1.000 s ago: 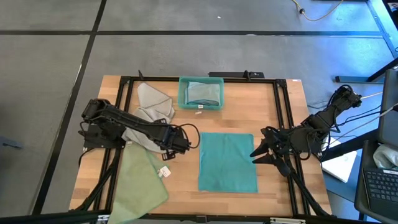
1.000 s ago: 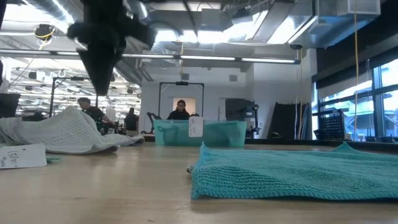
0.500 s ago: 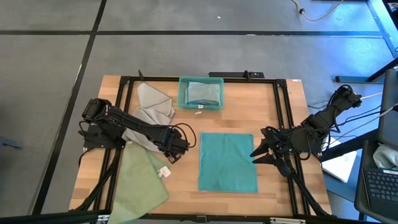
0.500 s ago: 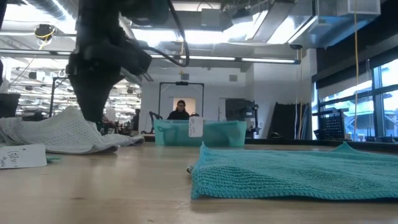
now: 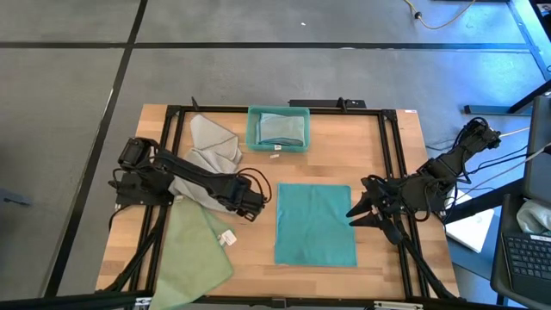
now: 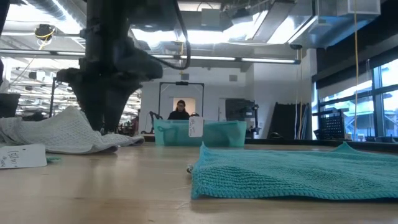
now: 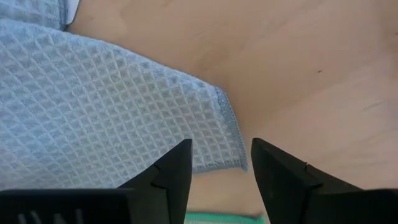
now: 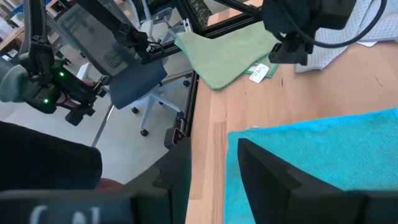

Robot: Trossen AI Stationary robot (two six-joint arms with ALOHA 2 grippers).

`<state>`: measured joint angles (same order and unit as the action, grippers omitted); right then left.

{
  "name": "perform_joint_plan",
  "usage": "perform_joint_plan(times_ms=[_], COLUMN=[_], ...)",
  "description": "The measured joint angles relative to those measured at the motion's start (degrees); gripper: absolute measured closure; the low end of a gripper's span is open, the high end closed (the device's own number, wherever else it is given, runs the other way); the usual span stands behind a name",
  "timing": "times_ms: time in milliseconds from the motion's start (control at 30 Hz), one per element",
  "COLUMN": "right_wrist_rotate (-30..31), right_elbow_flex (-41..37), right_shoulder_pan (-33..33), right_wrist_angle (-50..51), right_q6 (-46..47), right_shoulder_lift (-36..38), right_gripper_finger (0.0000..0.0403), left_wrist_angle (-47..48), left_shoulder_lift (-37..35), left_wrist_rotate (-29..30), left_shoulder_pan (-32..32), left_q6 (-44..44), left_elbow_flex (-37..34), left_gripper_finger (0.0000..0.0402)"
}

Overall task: Fold microfiber towels
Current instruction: Fold the gray towel

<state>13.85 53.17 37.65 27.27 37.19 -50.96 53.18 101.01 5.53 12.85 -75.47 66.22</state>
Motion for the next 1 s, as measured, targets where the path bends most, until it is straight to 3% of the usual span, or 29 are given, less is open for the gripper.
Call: perform_joint_plan(times_ms=[367, 1000], right_wrist_rotate=[0.0, 0.0], right_elbow_flex=[0.0, 0.0], right_shoulder_pan=[0.0, 0.0], right_wrist_angle=[0.0, 0.0], right_q6=[0.0, 0.0], right_shoulder_lift=[0.0, 0.0], right_gripper_finger=[0.0269, 0.027], left_wrist_angle=[-5.1, -4.3], left_shoulder_lift=[4.0, 4.6], left_wrist_rotate=[-1.5, -1.1], left_shoulder_pan=[2.0, 2.8], left_q6=[-3.9, -3.4], left_elbow_flex=[0.0, -2.3], left_gripper_finger=[0.0241, 0.0244])
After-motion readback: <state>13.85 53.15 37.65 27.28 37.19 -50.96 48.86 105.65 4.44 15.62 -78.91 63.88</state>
